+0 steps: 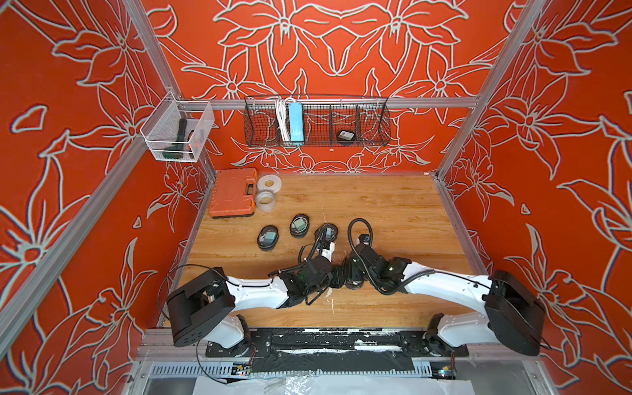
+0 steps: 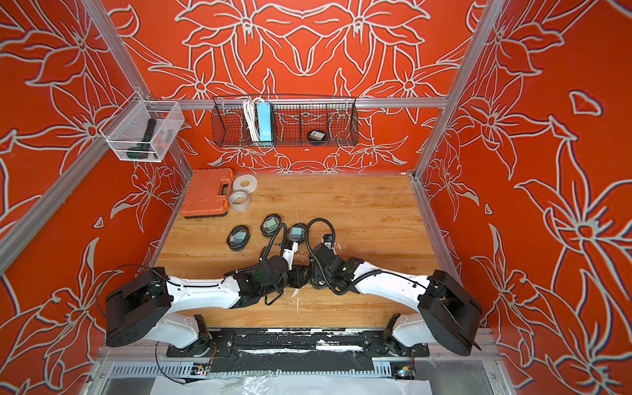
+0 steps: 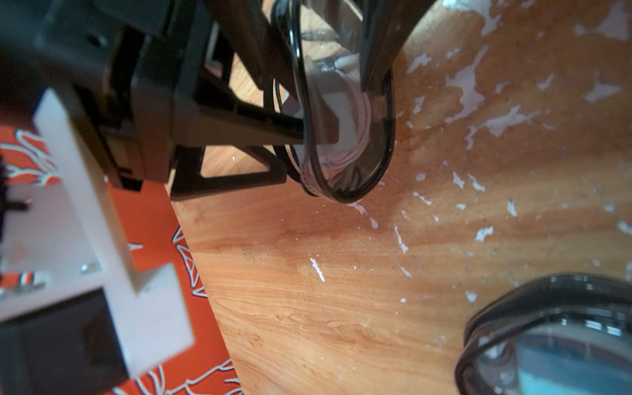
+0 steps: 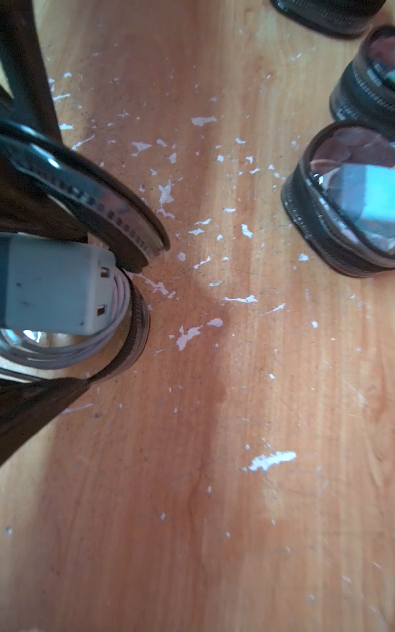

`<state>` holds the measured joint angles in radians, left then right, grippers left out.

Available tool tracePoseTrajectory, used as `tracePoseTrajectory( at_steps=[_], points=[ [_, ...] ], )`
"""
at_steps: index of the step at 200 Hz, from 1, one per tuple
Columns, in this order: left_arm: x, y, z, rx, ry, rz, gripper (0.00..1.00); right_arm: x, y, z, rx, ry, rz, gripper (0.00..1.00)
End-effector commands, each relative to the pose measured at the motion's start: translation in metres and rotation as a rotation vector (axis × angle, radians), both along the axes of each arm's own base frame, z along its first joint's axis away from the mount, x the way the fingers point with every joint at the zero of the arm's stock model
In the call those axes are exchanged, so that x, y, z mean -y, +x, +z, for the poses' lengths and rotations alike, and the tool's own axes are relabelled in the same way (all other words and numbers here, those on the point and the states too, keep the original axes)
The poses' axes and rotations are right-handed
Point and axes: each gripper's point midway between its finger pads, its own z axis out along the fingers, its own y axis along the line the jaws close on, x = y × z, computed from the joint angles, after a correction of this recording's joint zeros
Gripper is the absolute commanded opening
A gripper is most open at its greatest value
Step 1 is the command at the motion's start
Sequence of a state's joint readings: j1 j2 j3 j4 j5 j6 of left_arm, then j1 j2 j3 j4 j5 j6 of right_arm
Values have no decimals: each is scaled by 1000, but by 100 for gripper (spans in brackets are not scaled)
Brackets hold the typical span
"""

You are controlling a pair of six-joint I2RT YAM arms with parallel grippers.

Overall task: Pack away charging kits
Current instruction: Place the storage bag at the center of the board.

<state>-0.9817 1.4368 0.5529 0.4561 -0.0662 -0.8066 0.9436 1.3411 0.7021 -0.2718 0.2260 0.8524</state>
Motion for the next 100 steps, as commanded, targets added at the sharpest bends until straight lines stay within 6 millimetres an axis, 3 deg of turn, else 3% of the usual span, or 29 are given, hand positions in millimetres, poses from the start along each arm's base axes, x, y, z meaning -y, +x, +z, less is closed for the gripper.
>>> tracePoseTrajectory(
  at_steps=[1, 68, 100],
  points=[
    [4, -2, 22, 42, -44, -16, 45, 9, 5, 15, 47, -6, -46, 65],
    [-20, 1, 47, 110, -52, 58, 52, 42, -4, 33, 103, -20, -104, 69],
    [-34, -2, 49, 132, -56, 84, 57, 42, -8, 47, 137, 32, -66, 73]
  ],
)
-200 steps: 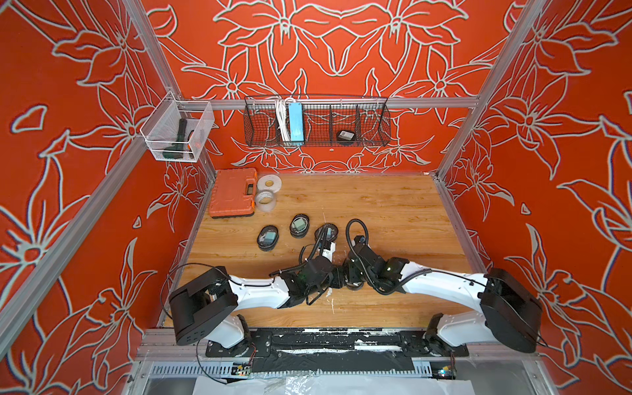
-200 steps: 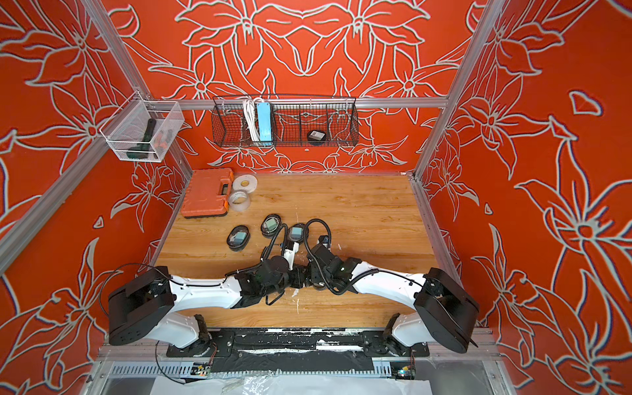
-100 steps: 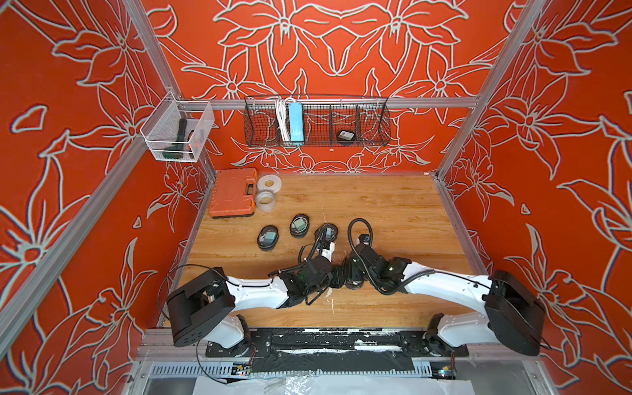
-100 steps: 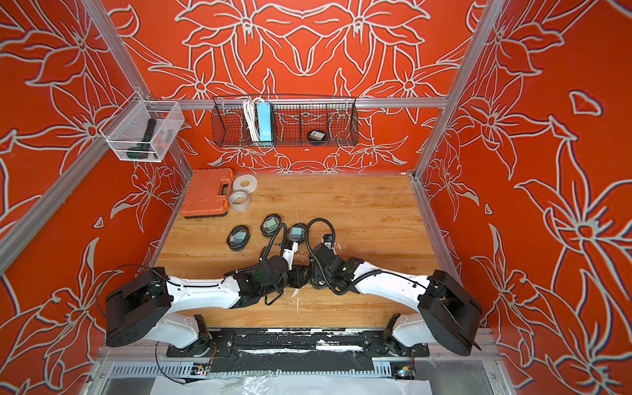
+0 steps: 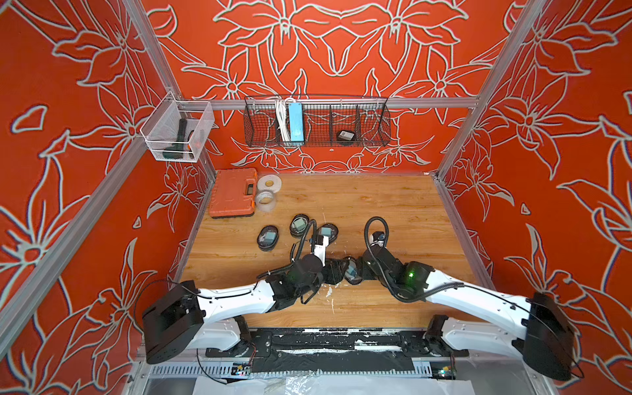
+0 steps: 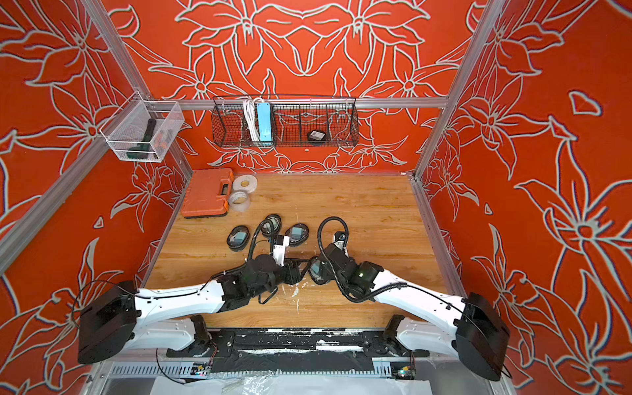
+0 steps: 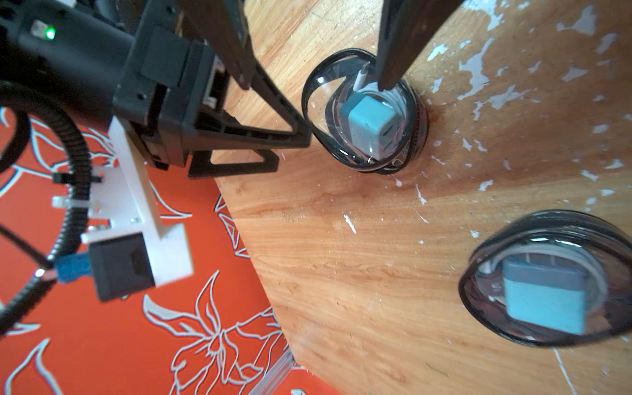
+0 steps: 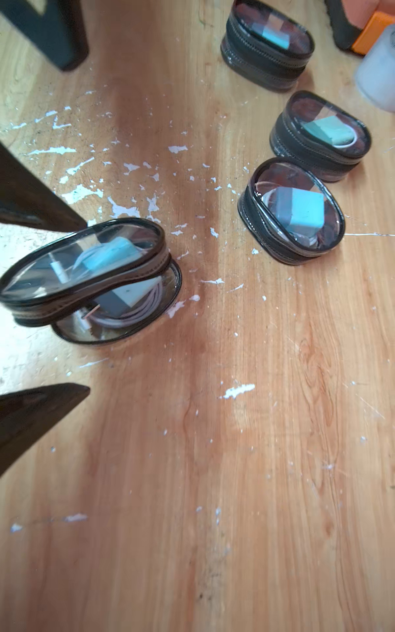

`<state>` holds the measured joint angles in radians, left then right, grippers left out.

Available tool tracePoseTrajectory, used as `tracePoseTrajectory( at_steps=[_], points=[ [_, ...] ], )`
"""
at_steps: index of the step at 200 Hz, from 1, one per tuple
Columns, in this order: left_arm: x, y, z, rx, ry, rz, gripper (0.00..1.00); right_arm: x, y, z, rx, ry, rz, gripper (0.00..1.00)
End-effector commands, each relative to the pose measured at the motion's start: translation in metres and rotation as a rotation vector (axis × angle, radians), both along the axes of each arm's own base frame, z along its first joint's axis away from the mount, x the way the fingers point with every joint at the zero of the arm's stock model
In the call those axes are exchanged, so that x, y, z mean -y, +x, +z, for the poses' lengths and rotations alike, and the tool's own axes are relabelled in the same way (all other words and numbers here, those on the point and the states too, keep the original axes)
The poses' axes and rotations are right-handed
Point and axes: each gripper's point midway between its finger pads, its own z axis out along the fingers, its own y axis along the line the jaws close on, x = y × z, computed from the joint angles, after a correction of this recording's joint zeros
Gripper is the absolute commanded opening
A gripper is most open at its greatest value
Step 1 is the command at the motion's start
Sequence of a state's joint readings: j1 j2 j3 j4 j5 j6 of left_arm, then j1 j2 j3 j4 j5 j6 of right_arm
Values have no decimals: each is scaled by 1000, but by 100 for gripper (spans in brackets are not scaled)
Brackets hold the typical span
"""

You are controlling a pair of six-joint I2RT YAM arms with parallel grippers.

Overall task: Pack away charging kits
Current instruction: Place the storage bag at the center of the board, then close the storage bag at the center of the board.

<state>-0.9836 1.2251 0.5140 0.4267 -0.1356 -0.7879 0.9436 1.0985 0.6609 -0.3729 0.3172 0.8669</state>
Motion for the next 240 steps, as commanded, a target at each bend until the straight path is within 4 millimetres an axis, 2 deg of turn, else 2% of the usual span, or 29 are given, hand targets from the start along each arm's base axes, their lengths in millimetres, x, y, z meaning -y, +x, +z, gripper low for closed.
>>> tracePoseTrajectory(
  at_steps=[1, 34, 52, 73, 110, 142, 162, 184, 210, 233, 240],
  points=[
    [-14, -1, -6, 14, 34, 36, 57, 10, -4, 3, 22, -14, -2, 72],
    [-23, -2, -13, 4, 41, 50, 58, 0, -3, -1, 9, -21, 47, 74],
    [-24, -3, -17, -3, 46, 49, 58, -12, -3, -14, -33, -40, 79, 72],
    [-22, -4, -22, -16, 53, 42, 58, -14, 1, -32, -74, -95, 63, 68],
    [-15, -3, -37, -48, 79, 23, 58, -7, 7, -56, -106, -180, 7, 56],
    [-3, -2, -54, -92, 101, -7, 58, -4, 6, -73, -128, -201, -16, 52],
    [8, -1, -63, -120, 96, -28, 57, 0, 6, -77, -129, -204, -34, 36],
    [22, 2, -67, -137, 84, -52, 58, 2, 6, -77, -122, -188, -48, 31],
    [37, 11, -75, -161, 103, -53, 60, 0, 9, -64, -93, -148, -41, 35],
    [44, 20, -81, -178, 119, -34, 60, 6, 17, -49, -69, -117, -53, 51],
    [45, 23, -83, -182, 127, -25, 59, 5, 21, -45, -61, -100, -49, 52]
  ],
)
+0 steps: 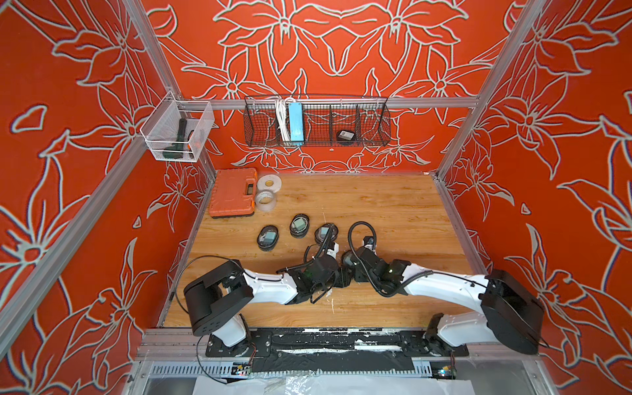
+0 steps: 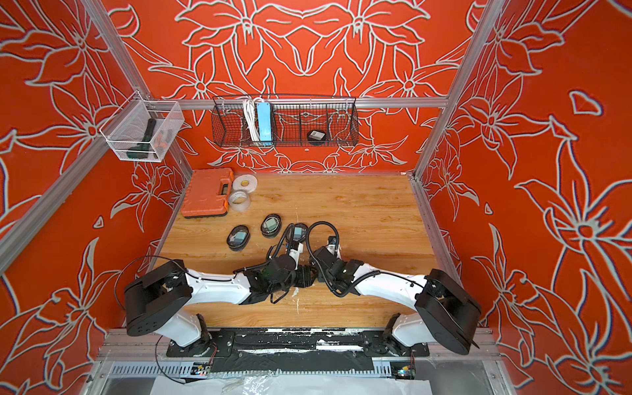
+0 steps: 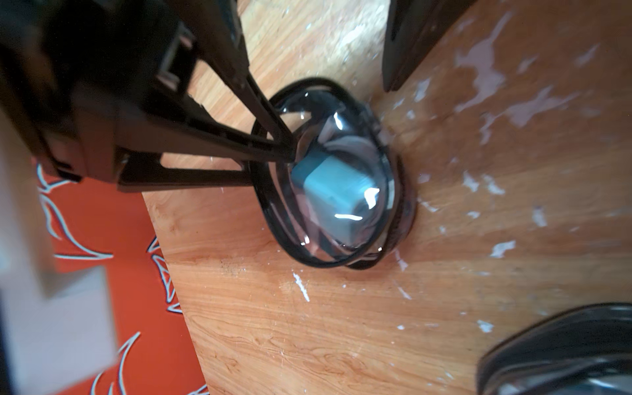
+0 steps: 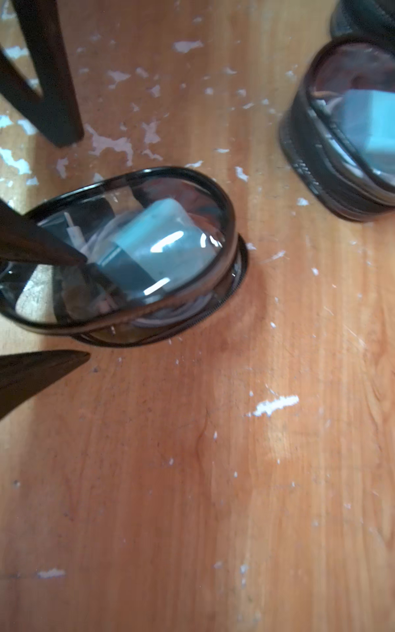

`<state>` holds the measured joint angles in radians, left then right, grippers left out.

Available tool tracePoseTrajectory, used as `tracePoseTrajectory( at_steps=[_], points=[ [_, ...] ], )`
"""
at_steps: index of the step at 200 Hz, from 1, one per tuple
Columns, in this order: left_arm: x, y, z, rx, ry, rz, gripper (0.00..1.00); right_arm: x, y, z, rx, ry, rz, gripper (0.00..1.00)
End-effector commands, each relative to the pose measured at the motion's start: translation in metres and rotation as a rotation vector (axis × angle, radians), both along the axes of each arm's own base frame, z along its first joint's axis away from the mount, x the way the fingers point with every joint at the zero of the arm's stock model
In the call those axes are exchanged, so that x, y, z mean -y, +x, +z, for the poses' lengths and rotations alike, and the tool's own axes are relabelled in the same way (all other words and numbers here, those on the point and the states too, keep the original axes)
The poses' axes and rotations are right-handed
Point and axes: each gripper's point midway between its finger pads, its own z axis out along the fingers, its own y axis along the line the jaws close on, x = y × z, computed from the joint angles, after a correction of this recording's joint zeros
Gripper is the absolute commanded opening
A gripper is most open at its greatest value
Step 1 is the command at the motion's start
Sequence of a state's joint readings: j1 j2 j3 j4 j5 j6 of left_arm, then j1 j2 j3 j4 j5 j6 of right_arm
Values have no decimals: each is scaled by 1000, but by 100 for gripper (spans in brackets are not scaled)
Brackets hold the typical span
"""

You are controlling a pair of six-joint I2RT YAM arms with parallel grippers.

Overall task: Pack away charging kits
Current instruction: Close the storage bag at the center of the board.

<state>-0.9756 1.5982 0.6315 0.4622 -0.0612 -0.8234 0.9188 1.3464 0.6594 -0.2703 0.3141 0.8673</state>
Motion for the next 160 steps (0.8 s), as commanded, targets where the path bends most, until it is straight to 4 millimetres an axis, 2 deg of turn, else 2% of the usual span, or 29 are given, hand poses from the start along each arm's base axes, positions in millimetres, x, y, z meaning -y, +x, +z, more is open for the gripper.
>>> tracePoseTrajectory(
  at_steps=[1, 24, 71, 94, 122, 160],
  points=[
    [10, 11, 3, -5, -13, 19, 59, 10, 9, 13, 32, 19, -26, 53],
    [12, 20, -3, -25, 9, 46, 58, 9, 22, 17, 26, 61, -8, 54],
    [0, 32, -17, -67, 31, 100, 56, 9, 34, -6, -30, 103, -16, 52],
    [-1, 35, -19, -76, 50, 109, 57, 13, 39, -15, -41, 85, -37, 37],
    [-1, 38, -24, -93, 60, 110, 58, 19, 45, -27, -61, 84, -66, 25],
    [4, 44, -30, -114, 44, 92, 66, 26, 44, -46, -103, 72, -102, 19]
  ],
)
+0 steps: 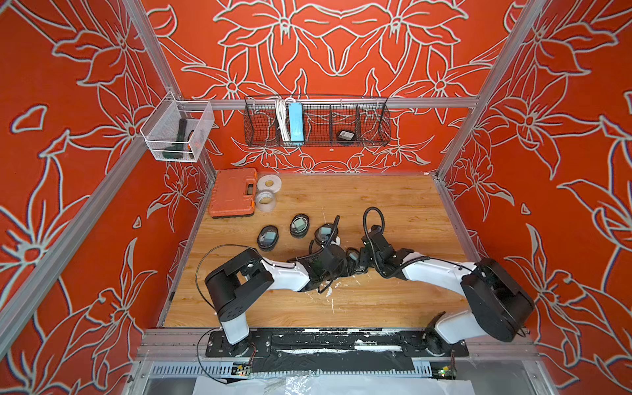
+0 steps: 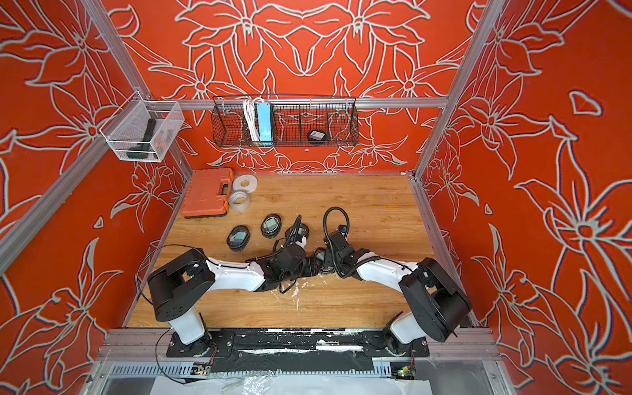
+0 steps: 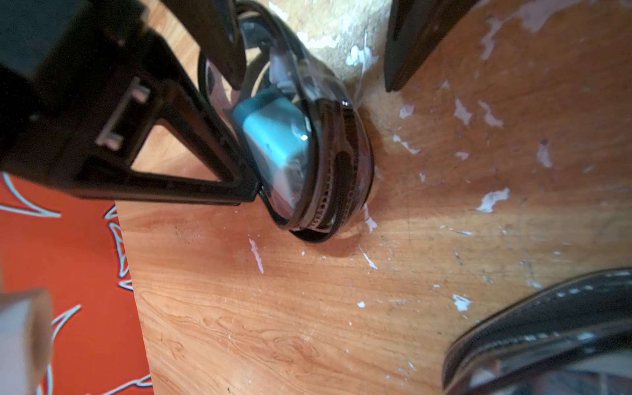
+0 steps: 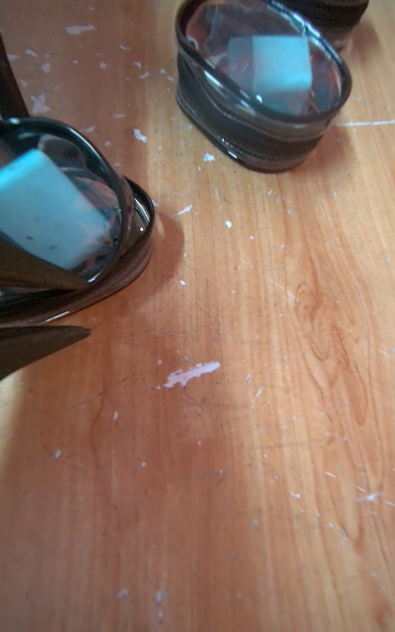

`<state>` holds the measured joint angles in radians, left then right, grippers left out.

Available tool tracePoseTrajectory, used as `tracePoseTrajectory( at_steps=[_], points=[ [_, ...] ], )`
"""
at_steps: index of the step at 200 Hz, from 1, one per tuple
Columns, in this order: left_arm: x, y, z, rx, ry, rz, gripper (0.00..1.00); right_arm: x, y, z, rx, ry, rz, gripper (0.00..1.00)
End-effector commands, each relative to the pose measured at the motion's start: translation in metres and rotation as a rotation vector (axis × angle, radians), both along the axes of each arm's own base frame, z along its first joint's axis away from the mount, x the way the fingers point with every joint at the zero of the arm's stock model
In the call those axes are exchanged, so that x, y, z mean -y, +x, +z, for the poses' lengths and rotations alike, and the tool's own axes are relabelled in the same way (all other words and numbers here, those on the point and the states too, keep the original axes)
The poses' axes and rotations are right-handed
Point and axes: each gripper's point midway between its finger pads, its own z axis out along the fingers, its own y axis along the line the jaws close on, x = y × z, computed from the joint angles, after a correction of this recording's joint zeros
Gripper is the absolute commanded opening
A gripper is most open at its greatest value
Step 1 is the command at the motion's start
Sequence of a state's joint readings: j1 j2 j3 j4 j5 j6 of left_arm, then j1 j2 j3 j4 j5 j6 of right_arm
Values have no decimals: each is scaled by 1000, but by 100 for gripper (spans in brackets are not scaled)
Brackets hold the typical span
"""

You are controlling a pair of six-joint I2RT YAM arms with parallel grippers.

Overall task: Pack away charging kits
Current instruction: Close the storage bag at the center of the board.

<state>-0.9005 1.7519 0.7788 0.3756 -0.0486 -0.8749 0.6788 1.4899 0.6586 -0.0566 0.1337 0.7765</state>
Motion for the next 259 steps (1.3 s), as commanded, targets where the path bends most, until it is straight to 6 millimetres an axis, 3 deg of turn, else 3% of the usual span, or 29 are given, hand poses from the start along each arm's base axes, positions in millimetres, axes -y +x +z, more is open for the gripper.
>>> tracePoseTrajectory(
  at_steps=[1, 36, 76, 98, 125, 147, 164, 187, 208, 259],
  points=[
    [2, 5, -6, -21, -3, -4, 67, 12, -9, -22, -62, -33, -30, 20],
    [6, 11, -5, -21, -25, -10, 70, 8, -16, -28, -70, 18, -27, 27],
    [10, 17, 2, -13, -62, -18, 73, 8, -22, -23, -65, 66, -36, 28],
    [16, 18, -5, -47, -71, -26, 74, 8, -29, -18, -51, 120, -47, 28],
    [27, 14, -17, -111, -87, -58, 66, 11, -35, -12, -36, 169, -72, 25],
    [31, 11, -25, -153, -91, -64, 64, 12, -38, -7, -19, 197, -81, 25],
    [32, 10, -24, -158, -103, -67, 64, 12, -38, -7, -20, 194, -79, 26],
    [33, 7, -23, -167, -111, -83, 55, 14, -37, -8, -12, 186, -87, 27],
    [33, 4, -28, -179, -103, -94, 43, 16, -35, 0, 19, 186, -87, 31],
    [28, -3, -45, -219, -66, -101, 43, 22, -35, 17, 73, 237, -100, 51]
  ],
)
